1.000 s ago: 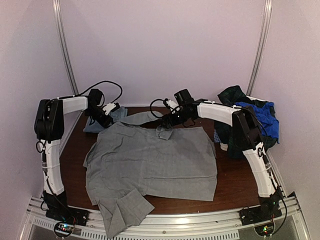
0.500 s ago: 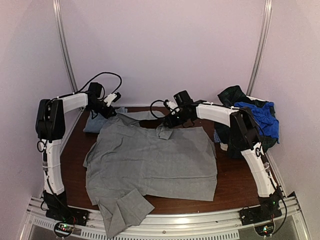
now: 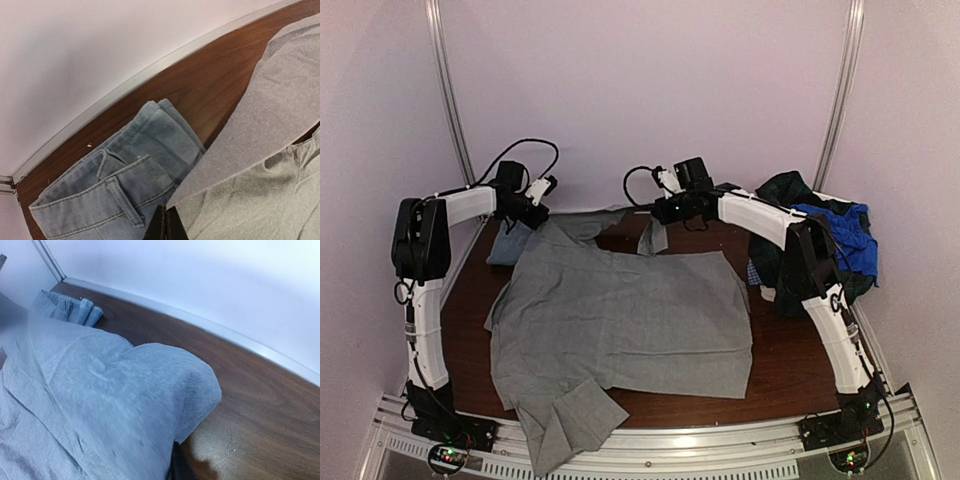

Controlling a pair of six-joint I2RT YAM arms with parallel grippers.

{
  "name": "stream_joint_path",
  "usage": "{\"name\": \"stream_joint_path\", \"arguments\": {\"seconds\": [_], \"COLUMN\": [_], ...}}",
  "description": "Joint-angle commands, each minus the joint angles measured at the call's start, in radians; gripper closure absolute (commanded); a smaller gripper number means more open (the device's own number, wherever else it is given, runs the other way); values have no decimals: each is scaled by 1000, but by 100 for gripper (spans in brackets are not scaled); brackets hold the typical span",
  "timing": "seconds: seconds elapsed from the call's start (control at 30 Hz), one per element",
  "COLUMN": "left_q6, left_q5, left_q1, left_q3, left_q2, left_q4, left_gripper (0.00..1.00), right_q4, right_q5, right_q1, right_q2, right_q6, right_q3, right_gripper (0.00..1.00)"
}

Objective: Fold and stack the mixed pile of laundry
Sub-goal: Adjust the flattened shirt at the center of the board, then move the flattened shirt to the center of the board.

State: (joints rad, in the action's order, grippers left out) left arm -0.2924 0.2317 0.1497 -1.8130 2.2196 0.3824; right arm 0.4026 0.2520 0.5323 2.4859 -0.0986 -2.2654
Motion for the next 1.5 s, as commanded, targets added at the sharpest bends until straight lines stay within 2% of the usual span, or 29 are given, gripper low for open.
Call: {"name": "stream_joint_path", "arguments": {"seconds": [0.0, 0.03, 0.07, 0.13, 0.2, 0.23, 0.4, 0.5, 0.63, 0.77, 0.9, 1.0, 1.2, 1.33, 1.4, 1.47], "left_q6": [77, 104, 134, 199, 271, 322, 503, 551, 662, 806, 865, 869, 845, 802, 773, 764], "left_q5": [-199, -265, -315, -371, -383, -385, -294, -272, -276, -232, -213, -269, -232, -166, -142, -103], "left_q1": [-4, -4, -5, -7, -7, -7, 8, 69, 176, 234, 240, 230, 117, 40, 40, 45], "left_q3": [-1, -7, -12, -8, 53, 92, 304, 510, 751, 911, 1007, 992, 863, 676, 603, 588], "left_q2": [-24, -22, -26, -63, -149, -202, -430, -545, -644, -687, -704, -644, -466, -338, -329, -393], "left_q4": [-84, -76, -58, -28, -33, -37, 36, 60, 57, 37, 1, -2, -47, -20, 0, 1], "left_gripper": [95, 83, 72, 54, 46, 45, 50, 54, 57, 66, 68, 70, 78, 79, 74, 68], "right_q4": [-23, 7, 35, 77, 78, 63, -53, -73, -98, -146, -167, -129, -84, -28, -8, 4], "right_q5": [-13, 4, 14, 27, 36, 33, 67, 95, 129, 169, 164, 134, 95, 89, 107, 106], "right_q1": [-9, -9, -9, -9, -8, -6, 1, 15, 49, 79, 79, 55, -14, -26, -19, -4], "right_q2": [68, 87, 88, 38, -68, -139, -491, -620, -688, -670, -627, -563, -469, -444, -473, -533], "right_q6": [13, 21, 23, 27, 39, 45, 22, -6, -47, -88, -94, -65, -32, 3, 17, 46], "right_q3": [-140, -169, -181, -141, -17, 76, 568, 788, 1004, 1117, 1150, 1110, 1005, 878, 841, 841], "right_gripper": [61, 41, 32, 25, 22, 22, 22, 25, 28, 33, 35, 36, 39, 39, 40, 40]}}
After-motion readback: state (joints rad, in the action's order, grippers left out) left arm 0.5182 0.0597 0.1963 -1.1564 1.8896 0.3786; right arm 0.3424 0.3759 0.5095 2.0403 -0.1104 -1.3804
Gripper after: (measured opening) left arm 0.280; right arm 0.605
